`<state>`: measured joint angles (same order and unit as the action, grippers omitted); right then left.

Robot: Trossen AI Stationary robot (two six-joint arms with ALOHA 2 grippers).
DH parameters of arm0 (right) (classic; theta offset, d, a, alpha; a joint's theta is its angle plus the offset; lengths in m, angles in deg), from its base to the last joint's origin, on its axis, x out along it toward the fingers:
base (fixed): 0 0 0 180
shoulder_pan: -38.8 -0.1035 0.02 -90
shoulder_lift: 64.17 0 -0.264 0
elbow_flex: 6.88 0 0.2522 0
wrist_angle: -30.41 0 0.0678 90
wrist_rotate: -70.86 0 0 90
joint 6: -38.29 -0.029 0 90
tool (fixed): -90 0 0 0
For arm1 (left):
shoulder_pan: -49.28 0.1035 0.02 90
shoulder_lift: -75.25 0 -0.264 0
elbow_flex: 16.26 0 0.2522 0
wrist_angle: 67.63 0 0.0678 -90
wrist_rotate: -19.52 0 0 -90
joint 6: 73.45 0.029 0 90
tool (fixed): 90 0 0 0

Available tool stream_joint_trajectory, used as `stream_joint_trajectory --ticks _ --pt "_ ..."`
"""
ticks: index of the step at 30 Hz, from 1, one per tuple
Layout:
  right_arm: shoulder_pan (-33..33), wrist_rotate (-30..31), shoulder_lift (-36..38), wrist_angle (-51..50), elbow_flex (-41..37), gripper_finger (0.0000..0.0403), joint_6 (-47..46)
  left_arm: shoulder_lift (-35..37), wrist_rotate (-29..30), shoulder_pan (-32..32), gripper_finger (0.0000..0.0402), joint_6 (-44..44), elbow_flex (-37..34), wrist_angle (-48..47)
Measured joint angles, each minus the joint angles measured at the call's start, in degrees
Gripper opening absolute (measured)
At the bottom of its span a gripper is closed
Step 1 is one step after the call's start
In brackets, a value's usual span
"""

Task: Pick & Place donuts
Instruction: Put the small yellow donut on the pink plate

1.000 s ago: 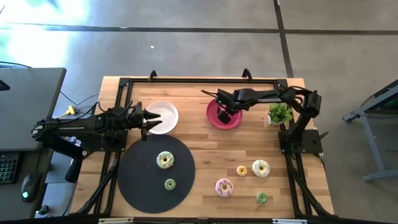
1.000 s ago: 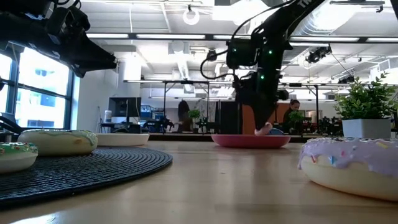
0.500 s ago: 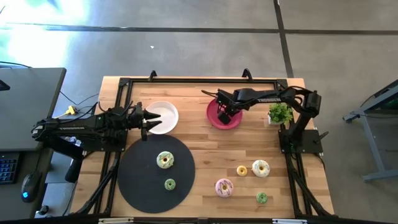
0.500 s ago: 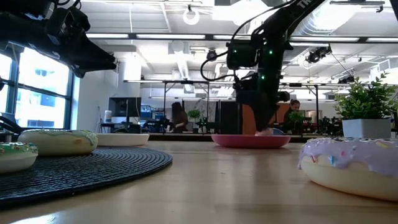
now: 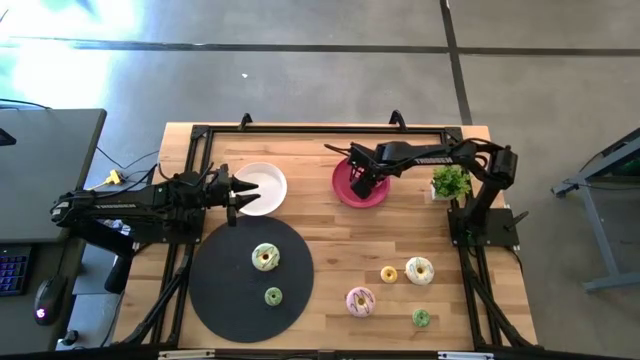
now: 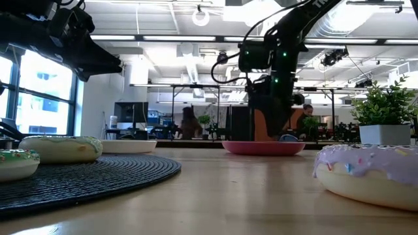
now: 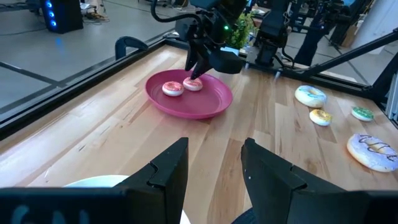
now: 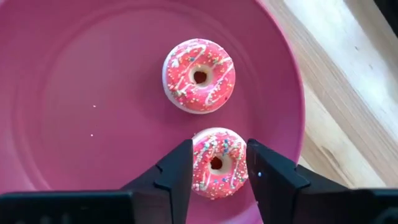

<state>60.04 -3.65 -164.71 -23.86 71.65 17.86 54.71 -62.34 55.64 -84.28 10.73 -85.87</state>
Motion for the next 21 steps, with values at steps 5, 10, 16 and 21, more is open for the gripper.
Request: stream_joint_trajectory --ticks 5,10,16,21 --pt "0.0 -2.2 0.0 -0.4 0.0 0.014 1.2 0.0 0.0 0.0 0.0142 0.0 0.0 0.0" --pt "0.0 -3.7 0.0 -0.4 0.0 0.014 1.6 0.0 0.0 0.0 0.0142 0.0 0.0 0.0" --pt "0.0 -4.6 0.0 -0.3 0.0 0.014 2.8 0.0 0.0 0.0 0.0142 0.0 0.0 0.0" --pt "0.0 -4.7 0.0 2.3 0.0 0.014 6.3 0.0 0.0 0.0 0.0142 0.0 0.0 0.0"
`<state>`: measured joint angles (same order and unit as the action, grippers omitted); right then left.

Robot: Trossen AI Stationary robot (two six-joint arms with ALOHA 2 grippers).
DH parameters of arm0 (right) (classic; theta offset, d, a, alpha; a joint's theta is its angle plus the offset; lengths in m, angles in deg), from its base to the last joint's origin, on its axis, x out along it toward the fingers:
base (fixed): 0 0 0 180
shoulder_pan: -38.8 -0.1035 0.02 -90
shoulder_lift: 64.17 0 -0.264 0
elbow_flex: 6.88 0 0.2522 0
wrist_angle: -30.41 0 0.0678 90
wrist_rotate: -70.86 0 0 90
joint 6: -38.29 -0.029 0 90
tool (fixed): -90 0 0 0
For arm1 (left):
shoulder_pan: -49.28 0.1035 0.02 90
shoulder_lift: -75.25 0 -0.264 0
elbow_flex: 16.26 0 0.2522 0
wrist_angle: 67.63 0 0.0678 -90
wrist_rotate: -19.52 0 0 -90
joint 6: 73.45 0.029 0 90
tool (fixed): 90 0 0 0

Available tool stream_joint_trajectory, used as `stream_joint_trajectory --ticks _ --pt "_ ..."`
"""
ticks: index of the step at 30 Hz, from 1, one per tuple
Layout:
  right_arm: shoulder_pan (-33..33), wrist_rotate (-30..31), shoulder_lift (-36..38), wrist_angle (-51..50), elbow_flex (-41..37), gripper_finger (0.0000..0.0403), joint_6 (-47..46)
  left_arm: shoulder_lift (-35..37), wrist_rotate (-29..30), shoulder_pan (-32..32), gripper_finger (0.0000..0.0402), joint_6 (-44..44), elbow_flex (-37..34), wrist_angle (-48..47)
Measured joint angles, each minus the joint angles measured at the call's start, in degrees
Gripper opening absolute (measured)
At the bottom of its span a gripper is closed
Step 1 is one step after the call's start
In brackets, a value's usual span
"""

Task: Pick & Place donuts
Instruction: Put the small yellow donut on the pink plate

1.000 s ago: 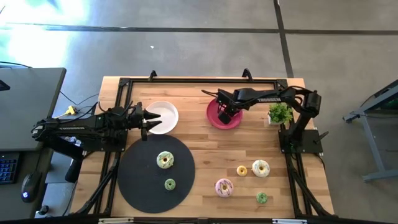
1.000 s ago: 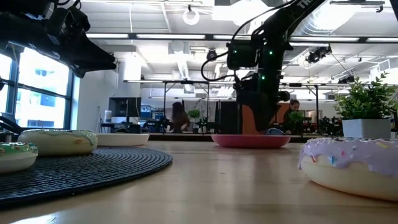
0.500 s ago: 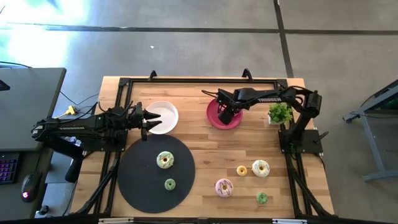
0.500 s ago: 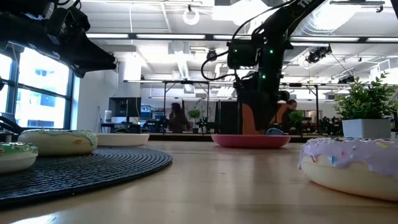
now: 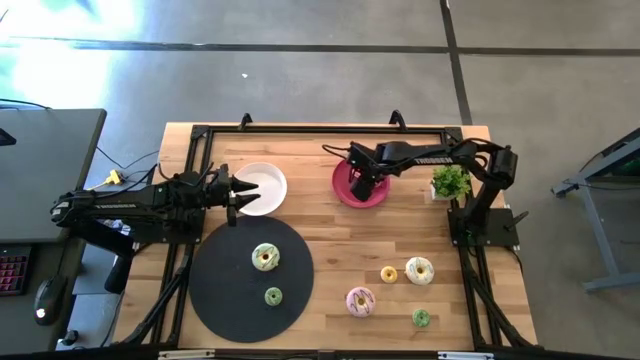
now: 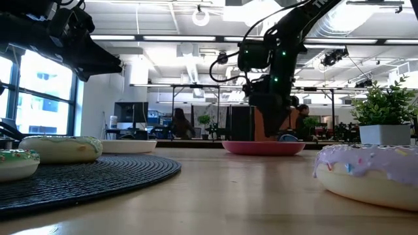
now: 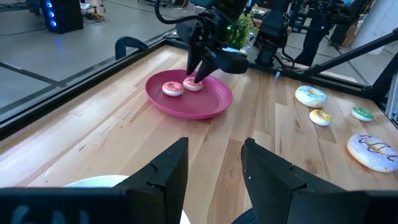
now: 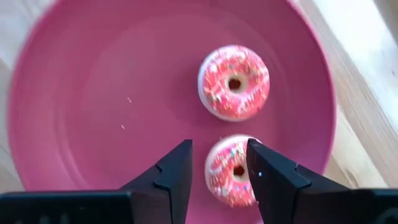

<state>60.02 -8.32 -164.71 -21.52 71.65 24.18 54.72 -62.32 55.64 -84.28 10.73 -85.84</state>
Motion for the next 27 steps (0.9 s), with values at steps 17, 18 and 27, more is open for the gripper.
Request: stream_joint_trajectory --ticks 17,18,27 --pt "0.0 -15.7 1.3 -19.6 12.7 0.0139 5.1 0.0 0.1 0.0 0.0142 0.0 0.0 0.0" --pt "-0.1 -16.4 1.3 -22.8 14.1 0.0139 4.3 0.0 0.1 0.0 0.0142 0.0 0.0 0.0" --pt "-9.1 -18.5 2.3 -43.1 20.7 0.0139 -3.8 0.0 0.1 0.0 0.0142 0.0 0.0 0.0"
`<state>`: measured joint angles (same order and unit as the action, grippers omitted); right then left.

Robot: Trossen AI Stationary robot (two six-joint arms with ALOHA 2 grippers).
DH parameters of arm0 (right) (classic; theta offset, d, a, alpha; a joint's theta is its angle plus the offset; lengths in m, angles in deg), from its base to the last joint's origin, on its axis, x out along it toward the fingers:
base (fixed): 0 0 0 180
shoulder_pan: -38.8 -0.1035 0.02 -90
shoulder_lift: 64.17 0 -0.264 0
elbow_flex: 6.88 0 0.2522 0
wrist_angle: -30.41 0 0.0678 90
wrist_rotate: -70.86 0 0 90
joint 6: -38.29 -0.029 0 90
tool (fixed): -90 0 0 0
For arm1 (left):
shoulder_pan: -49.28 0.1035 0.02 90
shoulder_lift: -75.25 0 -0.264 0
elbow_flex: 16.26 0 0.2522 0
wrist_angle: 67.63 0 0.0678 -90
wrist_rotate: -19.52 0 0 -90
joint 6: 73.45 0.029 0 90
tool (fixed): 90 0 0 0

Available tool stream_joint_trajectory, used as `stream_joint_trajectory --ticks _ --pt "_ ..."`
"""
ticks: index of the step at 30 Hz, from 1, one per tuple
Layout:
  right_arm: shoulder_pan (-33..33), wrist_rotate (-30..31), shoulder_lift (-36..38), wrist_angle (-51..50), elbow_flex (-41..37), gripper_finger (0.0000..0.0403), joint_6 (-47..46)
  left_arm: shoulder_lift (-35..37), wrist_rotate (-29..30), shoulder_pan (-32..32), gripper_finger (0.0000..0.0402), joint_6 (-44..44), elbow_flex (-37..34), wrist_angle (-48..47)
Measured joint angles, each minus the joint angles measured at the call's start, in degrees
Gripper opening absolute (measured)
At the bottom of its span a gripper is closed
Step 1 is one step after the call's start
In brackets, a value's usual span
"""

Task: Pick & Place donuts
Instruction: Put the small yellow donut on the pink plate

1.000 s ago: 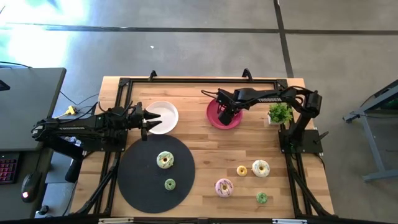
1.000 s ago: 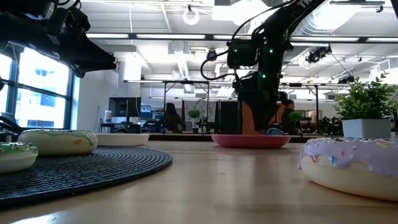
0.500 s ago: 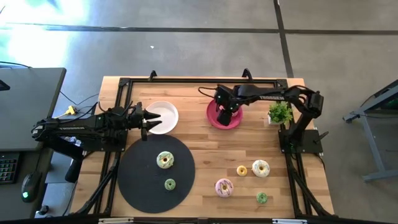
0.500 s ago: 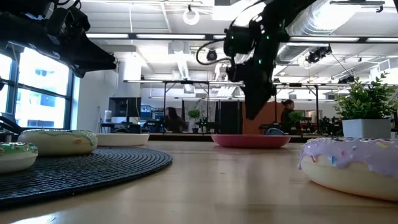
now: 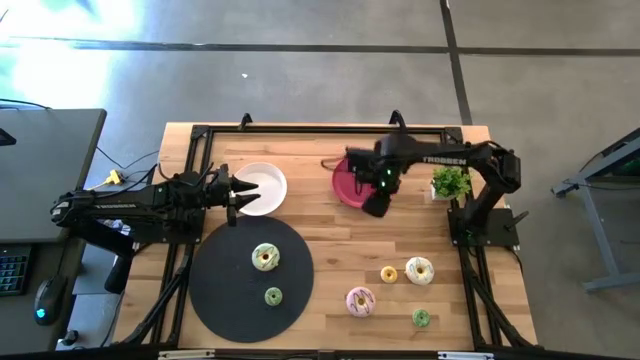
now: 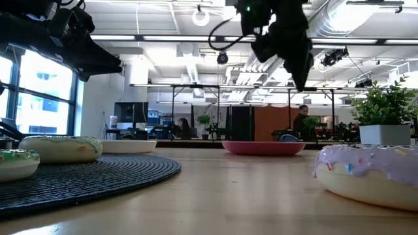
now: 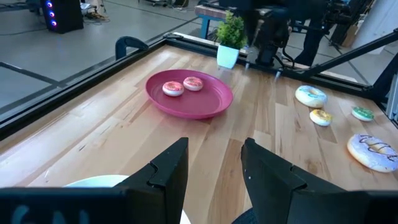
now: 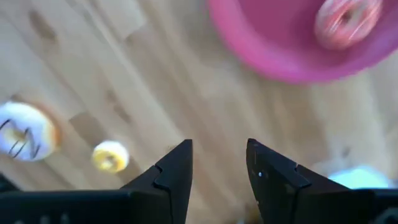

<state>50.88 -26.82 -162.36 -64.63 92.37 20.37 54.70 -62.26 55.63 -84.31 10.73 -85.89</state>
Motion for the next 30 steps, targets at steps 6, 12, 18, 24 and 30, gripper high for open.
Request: stream_joint_trajectory --ticks 6,12,18,24,30 --pt "-13.7 -1.0 0.6 -5.4 0.0 0.0139 -6.0 0.0 -0.1 0.0 0.0142 0.0 0.0 0.0" --pt "-28.6 2.5 0.5 -3.8 -0.1 0.0139 -11.1 0.0 -0.1 0.0 0.0142 0.0 0.0 0.0" --pt "-38.2 7.7 0.5 2.4 -0.1 0.0139 -18.9 0.0 -0.1 0.0 0.0142 0.0 0.0 0.0" --pt "-41.6 4.2 1.0 14.3 -10.0 0.0139 -22.9 0.0 -0.1 0.0 0.0142 0.0 0.0 0.0" --pt "-39.3 2.9 1.1 24.4 -20.8 0.0139 -22.4 0.0 -0.1 0.0 0.0142 0.0 0.0 0.0"
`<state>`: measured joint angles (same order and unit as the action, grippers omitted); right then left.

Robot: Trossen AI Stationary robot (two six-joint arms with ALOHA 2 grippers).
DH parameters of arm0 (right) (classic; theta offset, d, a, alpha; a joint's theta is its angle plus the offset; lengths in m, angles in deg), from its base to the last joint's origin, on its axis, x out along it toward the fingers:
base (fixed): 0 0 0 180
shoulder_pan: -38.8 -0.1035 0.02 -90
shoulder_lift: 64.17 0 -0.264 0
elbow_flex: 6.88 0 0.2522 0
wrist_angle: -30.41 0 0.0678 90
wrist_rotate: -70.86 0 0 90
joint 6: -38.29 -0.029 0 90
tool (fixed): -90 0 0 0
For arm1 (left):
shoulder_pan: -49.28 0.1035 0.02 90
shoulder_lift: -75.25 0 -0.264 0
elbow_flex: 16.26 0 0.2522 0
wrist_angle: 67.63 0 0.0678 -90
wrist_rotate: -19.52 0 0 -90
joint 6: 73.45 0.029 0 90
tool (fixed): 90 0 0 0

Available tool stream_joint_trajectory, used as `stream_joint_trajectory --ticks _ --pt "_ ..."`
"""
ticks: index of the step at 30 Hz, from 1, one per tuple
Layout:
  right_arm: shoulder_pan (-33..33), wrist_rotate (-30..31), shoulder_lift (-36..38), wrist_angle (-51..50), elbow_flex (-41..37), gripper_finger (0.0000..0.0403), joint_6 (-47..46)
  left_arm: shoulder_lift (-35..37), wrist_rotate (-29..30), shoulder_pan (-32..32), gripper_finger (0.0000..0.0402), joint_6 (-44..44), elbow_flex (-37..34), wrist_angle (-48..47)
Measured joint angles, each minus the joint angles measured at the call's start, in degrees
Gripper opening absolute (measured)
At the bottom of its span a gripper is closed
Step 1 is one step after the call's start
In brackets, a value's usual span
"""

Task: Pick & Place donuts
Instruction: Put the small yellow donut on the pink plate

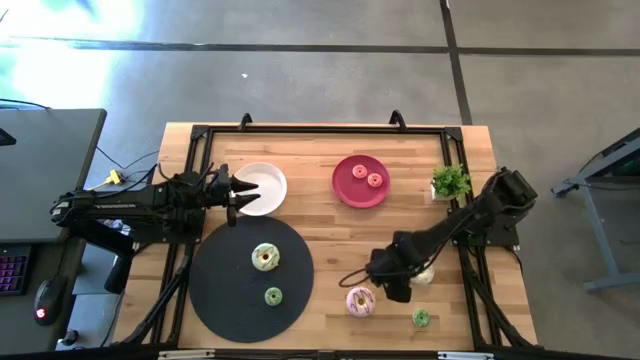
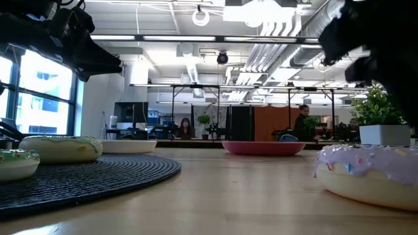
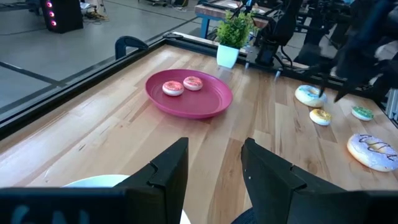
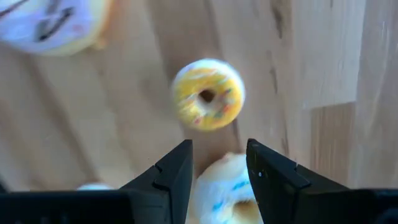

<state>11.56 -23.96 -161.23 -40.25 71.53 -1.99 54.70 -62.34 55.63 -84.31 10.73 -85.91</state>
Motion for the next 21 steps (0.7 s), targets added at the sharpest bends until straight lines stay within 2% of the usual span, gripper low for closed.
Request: stream_joint_trajectory --ticks 11,15,21 --pt "4.6 -2.3 0.8 12.9 -9.5 0.0139 3.7 0.0 -0.2 0.0 0.0142 0.0 0.0 0.5" --pt "5.2 -5.7 0.8 16.2 -9.9 0.0139 3.8 0.0 -0.2 0.0 0.0142 0.0 0.0 0.5" --pt "5.2 -6.7 0.8 16.0 -10.0 0.0139 3.1 0.0 -0.2 0.0 0.0142 0.0 0.0 0.5"
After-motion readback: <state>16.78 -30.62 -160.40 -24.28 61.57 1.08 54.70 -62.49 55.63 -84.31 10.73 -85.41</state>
